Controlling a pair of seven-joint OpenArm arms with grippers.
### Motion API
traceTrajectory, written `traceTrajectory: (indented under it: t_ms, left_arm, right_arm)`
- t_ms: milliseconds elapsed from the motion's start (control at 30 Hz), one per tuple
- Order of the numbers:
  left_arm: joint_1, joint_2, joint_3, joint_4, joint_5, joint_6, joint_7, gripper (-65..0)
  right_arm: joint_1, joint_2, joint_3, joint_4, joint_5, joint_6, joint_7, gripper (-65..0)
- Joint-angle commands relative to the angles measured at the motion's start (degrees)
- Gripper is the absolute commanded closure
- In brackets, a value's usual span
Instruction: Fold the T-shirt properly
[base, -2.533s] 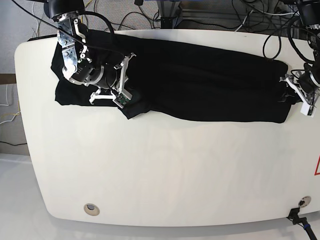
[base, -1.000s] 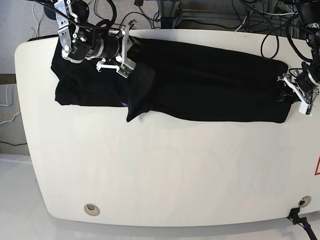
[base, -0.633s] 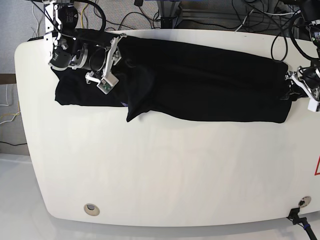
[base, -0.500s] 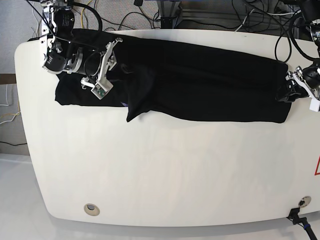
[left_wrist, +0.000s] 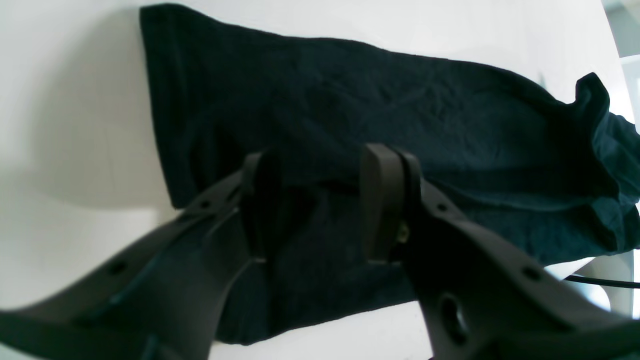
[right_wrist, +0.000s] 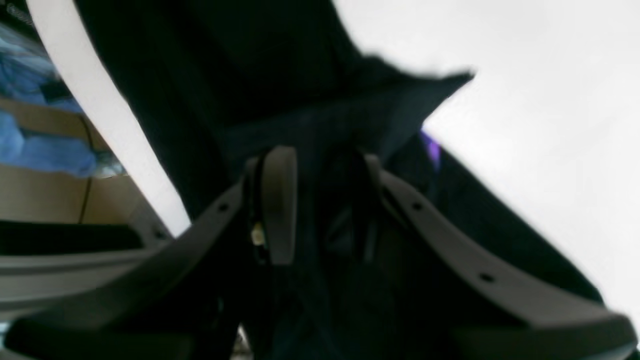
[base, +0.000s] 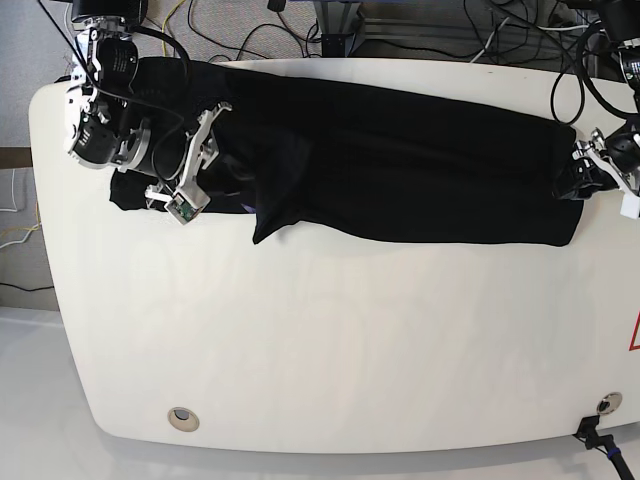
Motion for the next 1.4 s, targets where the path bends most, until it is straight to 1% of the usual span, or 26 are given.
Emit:
traceTrajectory:
  t_ms: [0,100,200,333,433,500,667,700,833,1100,1233,1367]
  left_arm:
    - [-0.40,-1.34,-0.64,1.01,-1.20,-0.29,-1.19,-23.7]
    - [-0.37,-1.40,-0.56,1.04,-1.00,-0.29,-1.24,-23.7]
    - [-0.38,-1.38,-0.61,1.03,-1.07,-0.12,-1.27,-23.8]
    - [-0.35,-1.42,-0.61,0.96,-1.34,0.66,-1.42,-24.4]
    - [-0.37,-1.42,-0.45,0.96,-0.94,1.73,-0.65,-25.8]
    - [-0.32,-1.40,-0.43,0.97,-1.02,1.84,-0.28,-27.0]
    - [-0.20,-1.37,-0.51,0.82,-1.34,1.14,0.55,-29.3]
    - [-0.06,-1.18,-0.47,0.86,-0.70,1.59,0.43,-28.2]
    - [-0.13,-1.04,-0.59,0.53,-0.95,1.44,0.71,-28.0]
    - [-0.32,-1.32,-0.56,0.40,-0.88,1.22,0.70,-27.9]
    - [-0.19,-1.39,-0.54,0.69,-0.94,1.43,0.67,-28.0]
    - [-0.15,-1.43,-0.48,0.61,-0.86,1.27,0.64,-28.0]
  right_arm:
    - [1.08,0.80,0.09,0.69,-0.67,0.36,3.56,-18.3]
    - [1.86,0.77,1.41,0.52,-1.01,0.36,4.82,-18.4]
    - [1.71,0.84,5.19,0.59,-0.63,0.36,5.75,-18.3]
    - [1.35,0.85,10.69,0.39,0.54,0.36,5.37,-18.5]
    - [1.28,0.87,12.45,0.39,0.90,0.36,4.75,-18.6]
    - [1.32,0.85,13.08,0.24,1.08,0.36,4.07,-18.6]
    - [1.57,0.95,12.41,-0.10,1.64,0.36,3.12,-17.2]
    - [1.76,0.73,13.20,0.69,1.11,0.36,4.26,-18.2]
    - [1.68,-0.22,12.91,0.56,-0.36,0.36,4.93,-18.1]
    - [2.06,-2.62,12.25,-0.06,-2.92,0.36,3.88,-18.3]
    - [2.45,-3.43,10.88,-1.69,-6.85,0.32,4.03,-18.4]
    - [4.06,-4.56,7.63,-4.00,-14.09,-0.57,4.13,-18.5]
